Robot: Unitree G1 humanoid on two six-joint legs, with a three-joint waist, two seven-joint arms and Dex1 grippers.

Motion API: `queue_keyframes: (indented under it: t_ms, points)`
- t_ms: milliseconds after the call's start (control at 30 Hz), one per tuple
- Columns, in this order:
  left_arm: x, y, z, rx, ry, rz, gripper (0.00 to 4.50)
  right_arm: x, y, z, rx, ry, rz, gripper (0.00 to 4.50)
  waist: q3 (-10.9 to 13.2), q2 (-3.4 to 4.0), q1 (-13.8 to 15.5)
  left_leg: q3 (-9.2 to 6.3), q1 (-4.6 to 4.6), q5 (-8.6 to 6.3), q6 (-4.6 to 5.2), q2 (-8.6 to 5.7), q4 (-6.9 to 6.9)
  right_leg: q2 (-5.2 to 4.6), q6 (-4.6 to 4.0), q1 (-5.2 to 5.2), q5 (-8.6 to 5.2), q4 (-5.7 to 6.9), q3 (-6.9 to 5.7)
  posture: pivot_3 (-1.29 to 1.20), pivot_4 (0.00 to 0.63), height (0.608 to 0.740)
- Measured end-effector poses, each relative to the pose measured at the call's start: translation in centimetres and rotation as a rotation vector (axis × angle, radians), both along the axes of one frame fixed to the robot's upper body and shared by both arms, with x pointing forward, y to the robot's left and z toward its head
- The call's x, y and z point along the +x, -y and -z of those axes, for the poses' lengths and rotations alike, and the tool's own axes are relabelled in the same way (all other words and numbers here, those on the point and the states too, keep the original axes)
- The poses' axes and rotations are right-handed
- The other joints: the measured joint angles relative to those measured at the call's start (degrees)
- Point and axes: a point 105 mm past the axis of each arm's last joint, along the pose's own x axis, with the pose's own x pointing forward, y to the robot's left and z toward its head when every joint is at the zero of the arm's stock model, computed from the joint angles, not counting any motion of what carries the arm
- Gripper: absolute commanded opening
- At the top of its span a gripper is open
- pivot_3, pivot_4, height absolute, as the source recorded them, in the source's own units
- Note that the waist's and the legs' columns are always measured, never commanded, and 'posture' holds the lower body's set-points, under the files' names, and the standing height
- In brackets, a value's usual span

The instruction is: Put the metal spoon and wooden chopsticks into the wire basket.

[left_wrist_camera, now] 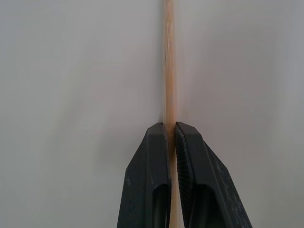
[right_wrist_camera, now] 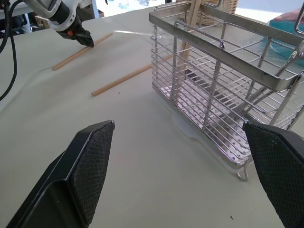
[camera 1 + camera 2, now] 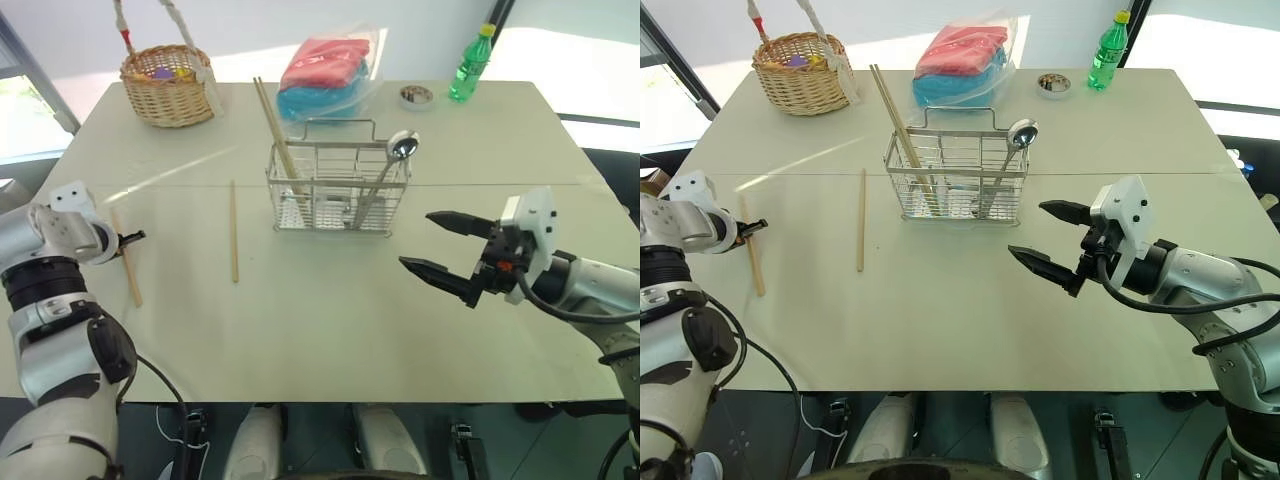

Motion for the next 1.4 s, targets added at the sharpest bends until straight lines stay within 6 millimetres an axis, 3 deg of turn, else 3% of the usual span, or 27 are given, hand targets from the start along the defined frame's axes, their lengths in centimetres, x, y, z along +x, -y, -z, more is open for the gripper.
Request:
queue_keyframes:
  t_ms: [267,367,500,600,733,833,1000,1133,1400]
  points:
    - [0.4,1.0,-0.4,-0.03,0.007,0.036,0.05,0.0,0.0,-0.1,0.001,0.002,0.0,4.5,0.0,0.0,0.1,-0.01,-0.02,0.0,0.0,-0.02,0.08,0.0,0.03,0.02,0.02,0.01,0.0,0.0,0.15,0.74]
    - [2.0,2.6,-2.3,0.01,0.126,0.133,0.05,-0.1,0.0,-0.1,0.006,0.001,-0.003,4.5,0.0,-0.06,0.2,-0.05,-0.09,0.0,-0.01,0.0,0.15,0.01,0.06,0.0,0.04,0.01,-0.02,0.0,0.15,0.74]
    - [4.6,4.8,-7.6,0.138,0.409,0.263,0.05,-0.2,0.1,-0.2,0.009,0.0,-0.009,4.5,0.0,-0.07,0.2,-0.03,-0.09,0.0,-0.01,-0.01,0.18,-0.01,0.06,0.01,0.04,0.01,-0.02,0.0,0.15,0.74]
    - [6.4,8.5,-14.1,0.172,0.744,0.39,0.05,-0.2,0.0,-0.6,0.01,0.011,-0.009,4.5,0.0,-0.08,0.5,-0.04,-0.14,0.0,-0.01,-0.01,0.3,0.01,0.1,0.03,0.07,0.0,-0.05,0.0,0.15,0.74]
    - [5.7,13.3,-23.4,0.263,1.15,0.592,0.05,-0.1,0.2,-0.6,0.015,0.009,0.004,4.5,0.0,-0.09,0.7,0.02,-0.16,-0.01,0.02,-0.09,0.31,-0.03,0.12,0.05,0.08,-0.04,-0.03,0.0,0.15,0.74]
    - [5.6,17.7,-26.2,0.276,1.269,0.737,0.05,-0.1,0.1,-0.7,0.017,0.014,0.014,4.5,0.0,-0.09,1.1,0.01,-0.12,-0.02,0.03,-0.12,0.34,0.01,0.13,0.1,0.08,-0.04,-0.03,0.0,0.15,0.74]
    - [6.0,23.5,-25.2,0.28,1.279,0.959,0.05,-0.4,-0.1,-0.7,0.017,0.024,0.022,4.5,0.0,-0.09,1.0,0.02,-0.13,-0.03,0.06,-0.12,0.39,0.02,0.15,0.1,0.09,-0.04,0.0,0.0,0.15,0.74]
    - [6.0,26.4,-24.1,0.282,1.274,1.057,0.05,-0.4,0.0,-0.5,0.023,0.016,0.042,4.5,0.0,-0.1,1.0,0.01,-0.15,-0.04,0.08,-0.11,0.38,0.05,0.15,0.07,0.09,-0.04,0.0,0.0,0.15,0.74]
    - [6.6,28.0,-20.9,0.211,1.249,1.052,0.05,-0.9,0.3,-0.8,0.031,0.025,0.066,4.5,0.1,-0.14,1.1,-0.01,-0.15,-0.05,0.1,-0.11,0.49,0.05,0.16,0.11,0.09,-0.01,0.0,0.0,0.15,0.74]
